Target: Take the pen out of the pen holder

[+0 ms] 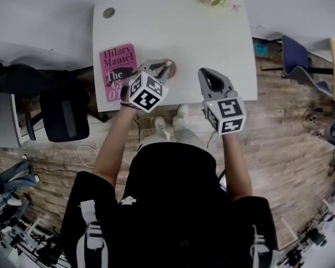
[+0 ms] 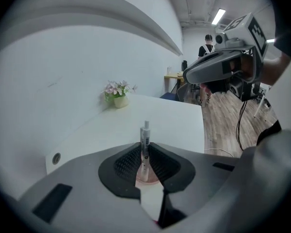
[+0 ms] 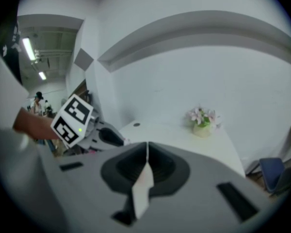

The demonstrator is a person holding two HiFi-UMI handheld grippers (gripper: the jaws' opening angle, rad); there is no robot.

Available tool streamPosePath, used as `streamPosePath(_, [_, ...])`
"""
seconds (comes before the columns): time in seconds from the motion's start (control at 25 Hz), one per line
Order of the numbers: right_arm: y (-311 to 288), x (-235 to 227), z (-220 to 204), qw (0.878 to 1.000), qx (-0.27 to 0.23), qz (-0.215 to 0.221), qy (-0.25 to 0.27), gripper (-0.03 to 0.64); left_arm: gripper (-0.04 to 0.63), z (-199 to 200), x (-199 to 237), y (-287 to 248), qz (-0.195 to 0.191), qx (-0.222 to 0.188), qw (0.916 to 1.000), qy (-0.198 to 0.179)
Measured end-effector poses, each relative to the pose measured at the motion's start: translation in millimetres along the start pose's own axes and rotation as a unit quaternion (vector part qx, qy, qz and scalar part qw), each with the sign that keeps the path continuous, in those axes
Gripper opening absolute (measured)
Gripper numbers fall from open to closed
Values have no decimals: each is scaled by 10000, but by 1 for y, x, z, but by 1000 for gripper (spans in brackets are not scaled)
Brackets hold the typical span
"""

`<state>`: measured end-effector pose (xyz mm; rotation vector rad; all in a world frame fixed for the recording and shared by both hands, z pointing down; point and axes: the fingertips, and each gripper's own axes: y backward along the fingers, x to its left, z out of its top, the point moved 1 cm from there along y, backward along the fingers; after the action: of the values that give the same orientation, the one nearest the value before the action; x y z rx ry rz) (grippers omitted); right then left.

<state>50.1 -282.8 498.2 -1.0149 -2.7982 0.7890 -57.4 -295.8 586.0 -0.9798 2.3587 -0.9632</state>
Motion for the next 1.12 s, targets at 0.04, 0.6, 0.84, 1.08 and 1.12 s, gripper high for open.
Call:
streamPosePath(0.04, [1, 2, 4, 10000, -28, 6, 33, 35, 64, 2, 1, 5, 23, -72, 9999, 83])
streamPosePath(0.6, [18, 28, 60, 9964, -618, 21, 582, 35, 64, 43, 13, 94, 564, -1349, 9856, 855])
streamPosePath(0.84, [28, 32, 90, 9925, -895, -14, 827, 35, 64, 75, 22, 138, 757, -1983, 9719, 1015])
streamPosePath(1.08, [40, 42, 122, 9866, -1232, -69, 1071, 35, 64, 101, 32, 186, 1049, -2618, 9543, 991])
streamPosePath(1.12, [42, 43, 127, 9855, -1292, -71, 1100, 35, 64, 104, 33, 193, 1088, -2686, 9521, 978])
